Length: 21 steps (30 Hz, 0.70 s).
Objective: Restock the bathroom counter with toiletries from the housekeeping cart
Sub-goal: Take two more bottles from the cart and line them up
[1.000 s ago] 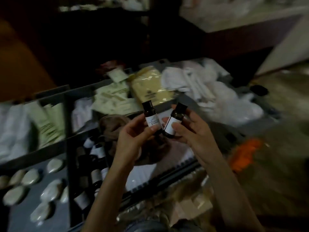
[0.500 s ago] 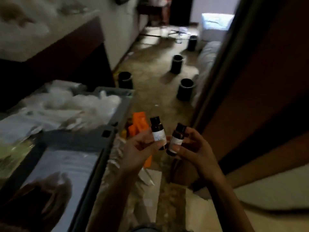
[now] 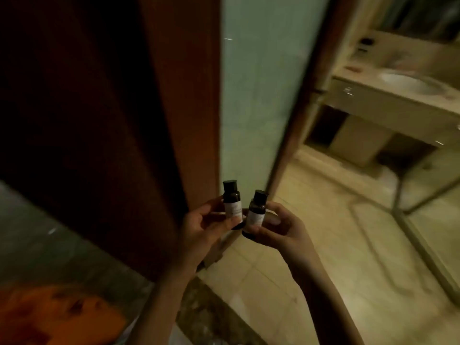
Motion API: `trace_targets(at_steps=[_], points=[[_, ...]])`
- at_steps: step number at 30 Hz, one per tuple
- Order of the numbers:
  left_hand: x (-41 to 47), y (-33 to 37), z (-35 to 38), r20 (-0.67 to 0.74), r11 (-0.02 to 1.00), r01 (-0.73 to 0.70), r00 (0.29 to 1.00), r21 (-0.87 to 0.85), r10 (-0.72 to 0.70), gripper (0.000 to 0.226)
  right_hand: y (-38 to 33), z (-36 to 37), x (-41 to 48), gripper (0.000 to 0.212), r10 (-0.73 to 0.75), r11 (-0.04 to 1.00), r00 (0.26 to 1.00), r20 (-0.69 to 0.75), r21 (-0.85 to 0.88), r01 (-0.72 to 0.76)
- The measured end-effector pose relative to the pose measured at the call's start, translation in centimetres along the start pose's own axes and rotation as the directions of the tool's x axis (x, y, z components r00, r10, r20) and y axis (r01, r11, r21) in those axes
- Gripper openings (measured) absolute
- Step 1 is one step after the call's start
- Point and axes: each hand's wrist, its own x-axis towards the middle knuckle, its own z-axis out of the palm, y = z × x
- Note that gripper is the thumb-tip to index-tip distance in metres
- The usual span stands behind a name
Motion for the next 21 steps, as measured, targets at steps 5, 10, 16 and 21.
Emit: trace_targets(at_steps=[5,10,16,21], points=[[3.4,-1.3,8.2,0.240,0.999,-0.009,0.971,0.032,0.002,0.039,-0.5,-7.5,-2.1,0.048,-0.014,1.000,0.973,-0.232,0.007,0.017],[5.2,-1.9,12.7,0.365,0.997,-0.029,0.931,0.075,0.000,0.046,-1.0,-11.7,-2.9,0.044,-0.023,0.998,0.938,-0.346,0.043,0.040],[7.1,-2.3,15.5,0.437,0.993,-0.001,0.898,0.115,-0.050,0.050,-0.5,-14.6,-2.6,0.048,-0.019,0.999,0.909,-0.417,0.029,0.035],[9.8,-2.2,18.1,0.488,0.993,-0.002,0.871,0.118,-0.056,0.048,-0.8,-17.3,-0.9,0.055,-0.030,0.999,0.897,-0.442,0.016,0.042]])
